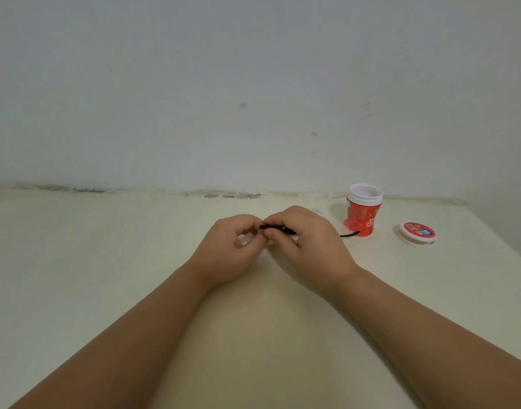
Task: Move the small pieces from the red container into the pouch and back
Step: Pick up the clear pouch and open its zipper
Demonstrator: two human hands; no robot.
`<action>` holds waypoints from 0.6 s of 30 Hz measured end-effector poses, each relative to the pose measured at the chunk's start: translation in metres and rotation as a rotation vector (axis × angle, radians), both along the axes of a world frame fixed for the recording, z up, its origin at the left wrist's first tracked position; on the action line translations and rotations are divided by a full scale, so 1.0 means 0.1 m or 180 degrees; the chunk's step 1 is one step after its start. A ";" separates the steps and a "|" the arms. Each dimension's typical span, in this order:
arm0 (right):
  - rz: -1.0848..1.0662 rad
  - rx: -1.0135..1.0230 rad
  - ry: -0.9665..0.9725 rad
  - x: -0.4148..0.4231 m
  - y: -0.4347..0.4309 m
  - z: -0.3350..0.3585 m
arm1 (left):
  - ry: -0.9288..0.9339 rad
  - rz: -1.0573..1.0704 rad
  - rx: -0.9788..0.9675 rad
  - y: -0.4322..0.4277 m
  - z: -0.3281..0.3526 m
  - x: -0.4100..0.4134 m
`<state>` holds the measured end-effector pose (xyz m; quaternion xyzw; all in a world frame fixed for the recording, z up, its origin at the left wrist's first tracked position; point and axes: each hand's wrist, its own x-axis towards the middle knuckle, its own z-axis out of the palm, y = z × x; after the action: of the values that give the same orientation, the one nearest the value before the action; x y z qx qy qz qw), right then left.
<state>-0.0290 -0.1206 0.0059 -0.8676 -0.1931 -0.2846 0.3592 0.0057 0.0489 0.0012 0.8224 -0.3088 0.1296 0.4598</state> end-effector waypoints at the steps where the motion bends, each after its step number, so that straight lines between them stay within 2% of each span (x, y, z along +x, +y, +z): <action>1: -0.0017 0.0029 0.0014 0.00 0.00 0.00 | 0.0012 -0.0012 -0.0080 0.00 0.00 0.00; 4: -0.0053 0.0094 0.0025 0.00 -0.01 0.01 | 0.0045 0.0060 -0.0210 -0.01 0.02 -0.01; 10: -0.0176 0.0008 -0.0090 0.02 -0.01 0.00 | -0.0200 0.0101 -0.0019 -0.02 0.01 -0.01; 18: -0.0629 -0.0313 -0.0247 0.10 -0.09 -0.01 | -0.0291 0.0646 -0.0192 0.05 -0.01 0.09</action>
<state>-0.0191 -0.1299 0.0048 -0.8873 -0.1341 -0.3422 0.2786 0.0147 0.0534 0.0002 0.8284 -0.2406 0.2222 0.4544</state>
